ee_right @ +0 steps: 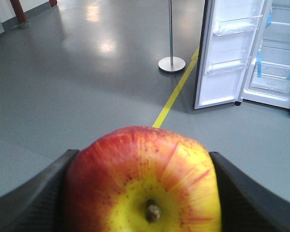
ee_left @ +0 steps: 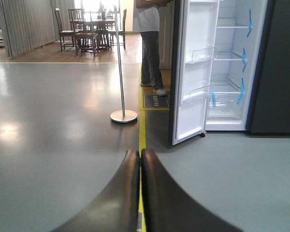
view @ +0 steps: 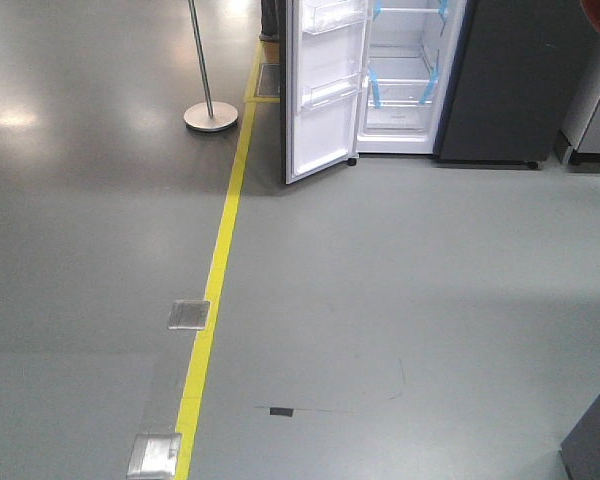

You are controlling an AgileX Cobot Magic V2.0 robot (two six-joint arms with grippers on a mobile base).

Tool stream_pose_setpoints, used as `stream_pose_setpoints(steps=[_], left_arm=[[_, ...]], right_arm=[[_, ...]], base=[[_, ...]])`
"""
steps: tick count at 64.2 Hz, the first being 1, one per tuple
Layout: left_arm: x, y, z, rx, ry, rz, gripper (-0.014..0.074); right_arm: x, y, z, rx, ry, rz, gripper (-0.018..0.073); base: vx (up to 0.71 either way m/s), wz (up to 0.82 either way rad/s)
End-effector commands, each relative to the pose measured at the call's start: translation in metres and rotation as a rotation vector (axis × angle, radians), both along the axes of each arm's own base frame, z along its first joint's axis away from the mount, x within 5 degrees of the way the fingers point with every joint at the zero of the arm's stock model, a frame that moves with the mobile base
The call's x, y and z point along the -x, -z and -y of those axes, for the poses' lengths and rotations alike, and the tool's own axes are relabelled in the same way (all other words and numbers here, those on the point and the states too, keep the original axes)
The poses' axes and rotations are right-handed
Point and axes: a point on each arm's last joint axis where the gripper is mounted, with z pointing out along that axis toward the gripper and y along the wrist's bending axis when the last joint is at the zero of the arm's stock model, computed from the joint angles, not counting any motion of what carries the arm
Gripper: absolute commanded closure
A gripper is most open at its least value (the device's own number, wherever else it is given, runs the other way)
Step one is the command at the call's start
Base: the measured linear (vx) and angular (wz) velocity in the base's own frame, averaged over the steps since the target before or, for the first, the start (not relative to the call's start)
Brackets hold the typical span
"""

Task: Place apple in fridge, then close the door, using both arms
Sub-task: 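Approach the refrigerator door shelves with the apple in the right gripper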

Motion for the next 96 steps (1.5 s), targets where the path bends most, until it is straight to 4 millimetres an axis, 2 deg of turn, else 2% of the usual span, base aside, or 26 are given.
stream_pose_setpoints(steps=[1, 96], left_arm=[[0.0019, -0.0135, 0.0007, 0.011, 0.011, 0.107, 0.0603], [0.0019, -0.0135, 0.0007, 0.011, 0.011, 0.107, 0.0603]], right_arm=[[0.0071, -0.0180, 0.0014, -0.033, 0.020, 0.117, 0.0363], [0.0071, -0.0180, 0.0014, -0.033, 0.020, 0.117, 0.0363]], base=[[0.19, -0.04], [0.23, -0.03]])
